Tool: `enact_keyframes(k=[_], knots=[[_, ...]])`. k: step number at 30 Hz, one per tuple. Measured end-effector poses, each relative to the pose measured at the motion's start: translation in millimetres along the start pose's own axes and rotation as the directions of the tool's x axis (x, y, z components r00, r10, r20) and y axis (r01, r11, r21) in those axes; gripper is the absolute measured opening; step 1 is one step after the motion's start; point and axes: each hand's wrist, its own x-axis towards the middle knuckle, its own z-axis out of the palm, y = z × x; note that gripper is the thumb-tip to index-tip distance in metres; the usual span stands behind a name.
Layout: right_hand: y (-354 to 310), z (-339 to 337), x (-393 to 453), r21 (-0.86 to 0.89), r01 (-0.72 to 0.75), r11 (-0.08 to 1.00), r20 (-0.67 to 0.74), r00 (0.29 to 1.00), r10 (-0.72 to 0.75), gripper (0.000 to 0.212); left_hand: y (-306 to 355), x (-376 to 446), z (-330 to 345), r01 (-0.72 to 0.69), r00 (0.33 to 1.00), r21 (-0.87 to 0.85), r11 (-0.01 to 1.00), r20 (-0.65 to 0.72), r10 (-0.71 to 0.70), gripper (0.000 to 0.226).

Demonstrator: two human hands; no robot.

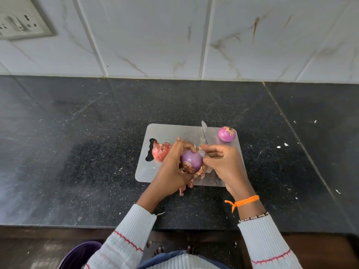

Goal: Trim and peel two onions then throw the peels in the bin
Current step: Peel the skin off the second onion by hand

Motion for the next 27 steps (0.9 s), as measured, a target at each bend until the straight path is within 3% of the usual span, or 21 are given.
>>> enact_keyframes(k=[3,6,8,12,17,21,27], knots=[[8.6,-0.1,4.1,0.224,-0.167,0.96,0.016,0.986,0.168,0.019,-4.5,0.3,0.3,0.072,0.997,-0.122,0.99,-0.003,-0.073,0.068],[13.0,1.3,5.3,0.244,-0.208,0.947,-0.002,0.977,0.215,0.021,-3.8,-0.3,3.0,0.137,0.99,-0.28,0.95,-0.003,-0.144,0.068],[13.8,1.8,4.4,0.155,-0.181,0.971,-0.041,0.981,0.19,0.02,-1.8,0.4,4.6,0.167,0.984,-0.383,0.909,0.001,-0.18,0.067],[13.5,1.3,0.0,-0.182,-0.055,0.982,-0.12,0.992,0.033,0.012,0.1,2.7,3.4,0.209,0.963,-0.528,0.823,-0.036,-0.268,0.065],[10.4,5.1,-2.8,-0.279,0.038,0.96,-0.075,0.995,-0.061,0.023,-3.5,3.7,1.1,0.223,0.943,-0.552,0.804,-0.086,-0.321,0.07],[0.8,9.5,-5.8,-0.153,0.046,0.987,-0.045,0.998,-0.054,0.018,-5.2,3.0,0.8,0.227,0.942,-0.517,0.825,-0.096,-0.32,0.069],[-4.4,12.4,-7.8,0.038,-0.091,0.995,0.046,0.995,0.09,0.019,-6.1,2.1,0.6,0.216,0.951,-0.449,0.867,-0.103,-0.29,0.072]])
